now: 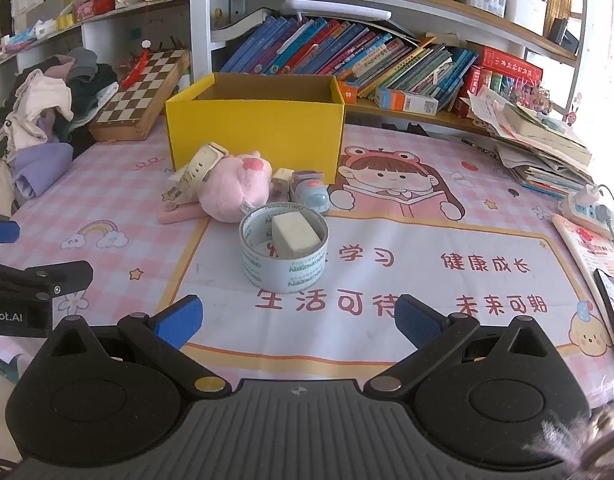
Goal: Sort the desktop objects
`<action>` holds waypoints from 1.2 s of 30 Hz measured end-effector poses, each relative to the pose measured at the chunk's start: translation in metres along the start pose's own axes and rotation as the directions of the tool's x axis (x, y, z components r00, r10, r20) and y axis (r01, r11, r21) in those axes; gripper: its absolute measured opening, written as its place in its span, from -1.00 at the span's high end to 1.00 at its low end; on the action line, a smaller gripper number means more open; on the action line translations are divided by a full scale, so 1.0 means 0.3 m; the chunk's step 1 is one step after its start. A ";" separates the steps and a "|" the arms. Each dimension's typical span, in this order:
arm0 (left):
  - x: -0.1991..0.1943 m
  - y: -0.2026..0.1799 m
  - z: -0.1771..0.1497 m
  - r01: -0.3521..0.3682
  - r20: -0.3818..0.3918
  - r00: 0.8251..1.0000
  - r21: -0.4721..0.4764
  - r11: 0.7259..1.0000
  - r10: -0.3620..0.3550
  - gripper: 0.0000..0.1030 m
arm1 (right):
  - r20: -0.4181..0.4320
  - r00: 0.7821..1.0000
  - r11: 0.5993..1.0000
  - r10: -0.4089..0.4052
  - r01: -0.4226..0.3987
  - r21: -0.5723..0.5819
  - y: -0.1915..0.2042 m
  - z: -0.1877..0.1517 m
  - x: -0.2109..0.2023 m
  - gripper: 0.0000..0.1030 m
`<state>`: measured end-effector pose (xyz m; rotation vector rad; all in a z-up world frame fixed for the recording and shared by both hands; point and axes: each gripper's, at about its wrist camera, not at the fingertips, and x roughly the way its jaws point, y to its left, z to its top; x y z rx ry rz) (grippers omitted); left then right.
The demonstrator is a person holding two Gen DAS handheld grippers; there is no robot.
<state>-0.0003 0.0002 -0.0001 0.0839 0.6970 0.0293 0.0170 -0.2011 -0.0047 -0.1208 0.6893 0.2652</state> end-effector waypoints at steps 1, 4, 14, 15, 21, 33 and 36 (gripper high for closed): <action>-0.001 0.001 -0.002 0.004 -0.003 1.000 -0.005 1.000 -0.004 -1.00 | 0.002 1.000 1.000 0.000 0.000 -0.001 0.000 0.000 0.001 -1.00; -0.003 0.005 -0.006 0.017 -0.011 1.000 -0.018 1.000 -0.018 -1.00 | 0.008 1.000 1.000 0.000 0.000 -0.002 -0.003 0.000 0.002 -1.00; 0.001 0.012 -0.008 0.039 -0.042 0.998 -0.033 0.999 -0.040 -1.00 | 0.010 1.000 1.000 -0.010 0.010 -0.011 0.007 -0.003 -0.022 -1.00; 0.001 0.012 -0.007 0.039 -0.044 0.998 -0.033 0.999 -0.040 -1.00 | 0.008 1.000 1.000 -0.009 0.009 -0.013 0.008 -0.004 -0.015 -1.00; -0.001 0.005 -0.011 0.043 -0.043 0.998 -0.027 0.999 -0.044 -1.00 | 0.008 1.000 1.000 -0.010 0.010 -0.016 0.013 -0.009 -0.017 -1.00; -0.008 0.002 -0.012 0.054 -0.043 0.998 -0.028 0.998 -0.055 -1.00 | 0.001 1.000 1.000 0.008 -0.008 -0.012 0.008 -0.009 -0.019 -1.00; -0.011 -0.001 -0.011 0.056 -0.040 0.998 -0.025 0.998 -0.057 -1.00 | -0.002 1.000 1.000 0.007 -0.008 -0.012 0.007 -0.008 -0.020 -1.00</action>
